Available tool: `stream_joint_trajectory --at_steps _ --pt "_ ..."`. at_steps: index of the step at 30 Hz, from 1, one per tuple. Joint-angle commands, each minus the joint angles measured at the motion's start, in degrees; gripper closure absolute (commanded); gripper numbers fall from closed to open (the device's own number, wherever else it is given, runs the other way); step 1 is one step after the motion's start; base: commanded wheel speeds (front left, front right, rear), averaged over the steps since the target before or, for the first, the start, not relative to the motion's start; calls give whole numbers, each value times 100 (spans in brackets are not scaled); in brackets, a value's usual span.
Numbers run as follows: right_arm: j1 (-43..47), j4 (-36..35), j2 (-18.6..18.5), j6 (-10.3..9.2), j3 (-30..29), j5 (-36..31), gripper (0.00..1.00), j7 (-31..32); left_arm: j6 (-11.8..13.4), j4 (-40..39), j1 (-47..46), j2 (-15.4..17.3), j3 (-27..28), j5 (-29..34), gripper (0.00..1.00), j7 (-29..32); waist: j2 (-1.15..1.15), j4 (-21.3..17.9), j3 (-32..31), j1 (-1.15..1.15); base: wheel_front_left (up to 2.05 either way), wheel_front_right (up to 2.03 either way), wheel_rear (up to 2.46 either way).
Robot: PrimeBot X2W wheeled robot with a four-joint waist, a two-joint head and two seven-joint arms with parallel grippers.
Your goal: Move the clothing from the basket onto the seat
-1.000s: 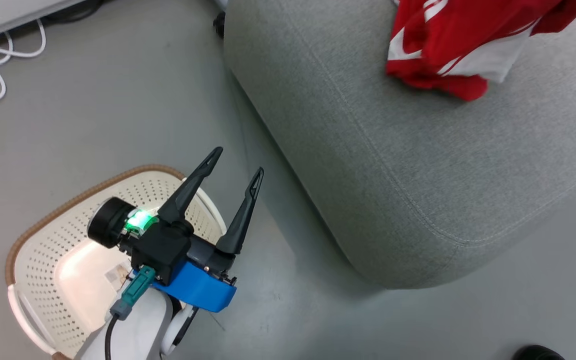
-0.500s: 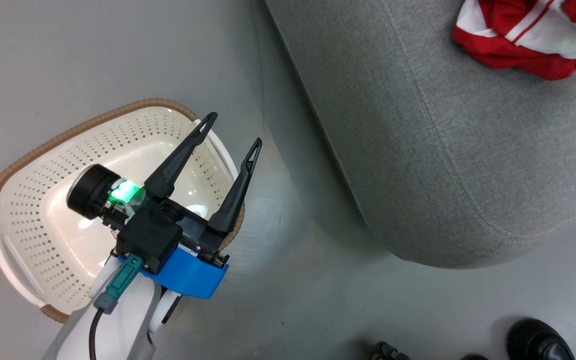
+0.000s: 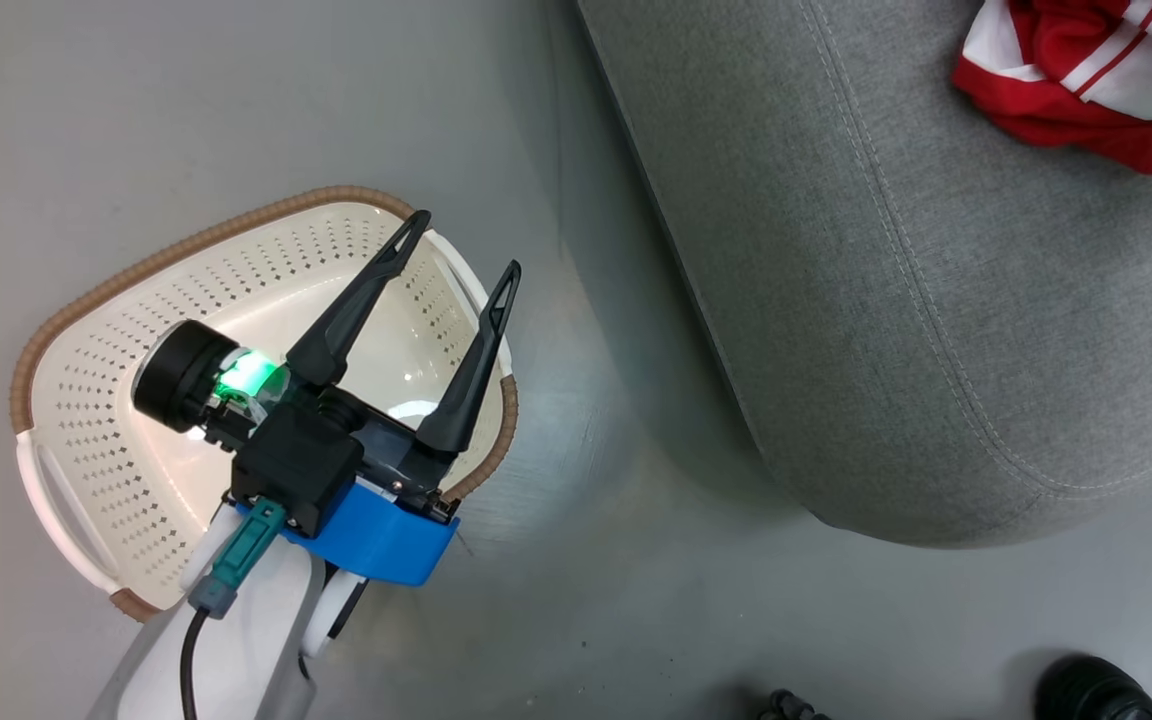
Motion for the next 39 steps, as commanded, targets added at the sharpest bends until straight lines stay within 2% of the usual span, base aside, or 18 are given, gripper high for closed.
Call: stream_joint_trajectory --at_steps 1,13,21,28,36,39 --pt "73 28 19 1 21 -43 0 -28 -10 21 -92 -10 17 -47 0 -17 0 7 -32 -1 0 0 0" --pt "162 23 32 1 119 -66 0 -29 -26 114 -9 -68 75 -39 0 -16 0 -45 -164 -1 0 0 0" --pt "443 -176 63 1 268 -335 0 -28 -36 177 87 -205 138 -113 0 -17 0 -41 -422 -1 0 0 0" --pt "917 -537 69 1 233 -570 0 -27 -46 300 181 -411 187 -189 0 -17 0 80 -792 -1 0 0 0" --pt "1743 -1240 106 1 284 -1203 0 -26 -48 606 501 -699 383 -354 0 -17 0 222 -1412 -1 0 0 0" --pt "2103 -1550 188 1 196 -1231 0 -26 -46 723 645 -821 471 -409 0 -16 0 323 -1699 -1 0 0 0"
